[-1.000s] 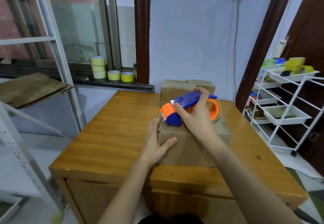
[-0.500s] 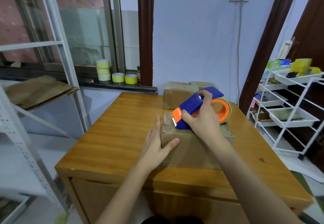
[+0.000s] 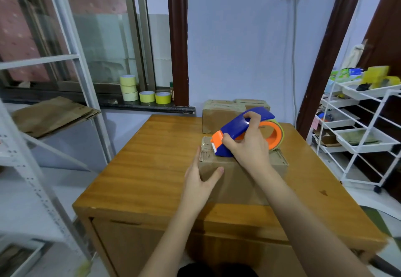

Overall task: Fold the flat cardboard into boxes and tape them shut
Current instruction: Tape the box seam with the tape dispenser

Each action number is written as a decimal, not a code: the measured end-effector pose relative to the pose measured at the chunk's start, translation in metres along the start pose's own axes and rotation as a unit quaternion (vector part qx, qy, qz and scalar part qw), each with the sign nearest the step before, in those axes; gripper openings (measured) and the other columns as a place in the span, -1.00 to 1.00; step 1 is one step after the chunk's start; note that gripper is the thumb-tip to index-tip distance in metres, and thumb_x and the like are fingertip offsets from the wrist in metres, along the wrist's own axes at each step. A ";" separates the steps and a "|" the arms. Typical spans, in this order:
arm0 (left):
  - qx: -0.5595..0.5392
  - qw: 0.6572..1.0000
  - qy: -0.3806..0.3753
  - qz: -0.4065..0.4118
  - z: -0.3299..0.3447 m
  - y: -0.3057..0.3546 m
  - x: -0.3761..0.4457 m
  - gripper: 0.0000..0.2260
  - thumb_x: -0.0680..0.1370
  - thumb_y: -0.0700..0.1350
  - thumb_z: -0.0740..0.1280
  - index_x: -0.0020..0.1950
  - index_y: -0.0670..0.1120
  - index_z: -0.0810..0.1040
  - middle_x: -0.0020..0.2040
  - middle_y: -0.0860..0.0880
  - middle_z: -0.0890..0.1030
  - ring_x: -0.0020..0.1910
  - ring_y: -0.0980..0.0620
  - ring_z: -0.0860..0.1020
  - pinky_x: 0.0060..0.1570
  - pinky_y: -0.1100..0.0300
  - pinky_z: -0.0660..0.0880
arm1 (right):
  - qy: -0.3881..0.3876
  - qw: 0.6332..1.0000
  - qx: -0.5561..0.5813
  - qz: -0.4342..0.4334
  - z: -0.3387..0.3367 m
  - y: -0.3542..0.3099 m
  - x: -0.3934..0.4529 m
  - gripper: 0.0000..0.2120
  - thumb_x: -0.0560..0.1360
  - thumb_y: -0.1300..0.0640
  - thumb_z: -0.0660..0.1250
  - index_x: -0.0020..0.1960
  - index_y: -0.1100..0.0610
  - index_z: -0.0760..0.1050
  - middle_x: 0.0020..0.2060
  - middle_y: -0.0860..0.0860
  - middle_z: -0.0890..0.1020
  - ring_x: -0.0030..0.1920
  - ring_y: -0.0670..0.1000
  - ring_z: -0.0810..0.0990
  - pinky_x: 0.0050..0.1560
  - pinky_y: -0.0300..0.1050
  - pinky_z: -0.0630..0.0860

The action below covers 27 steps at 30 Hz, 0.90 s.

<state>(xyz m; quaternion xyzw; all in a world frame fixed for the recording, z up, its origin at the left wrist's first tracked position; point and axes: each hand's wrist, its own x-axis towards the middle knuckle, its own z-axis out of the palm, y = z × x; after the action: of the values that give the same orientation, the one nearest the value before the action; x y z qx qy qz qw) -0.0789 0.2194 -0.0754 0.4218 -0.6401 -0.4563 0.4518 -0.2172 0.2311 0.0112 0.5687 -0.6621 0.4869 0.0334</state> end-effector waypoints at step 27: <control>0.084 0.992 0.059 -0.070 0.003 0.038 -0.013 -0.43 0.49 0.29 0.25 0.36 -0.05 0.40 0.22 0.02 0.55 0.17 0.05 0.51 0.13 0.15 0.49 | 0.002 1.000 0.018 0.026 -0.004 -0.005 -0.002 -0.44 0.42 0.00 0.42 0.26 0.09 0.19 -0.14 0.00 0.54 -0.22 -0.01 0.53 -0.39 -0.28 0.30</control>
<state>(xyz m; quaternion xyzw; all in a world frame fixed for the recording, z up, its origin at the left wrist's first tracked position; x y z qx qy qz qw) -0.0836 0.2413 -0.0418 0.5283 -0.6171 -0.4059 0.4188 -0.2154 0.2360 0.0153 0.5510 -0.6678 0.5003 0.0118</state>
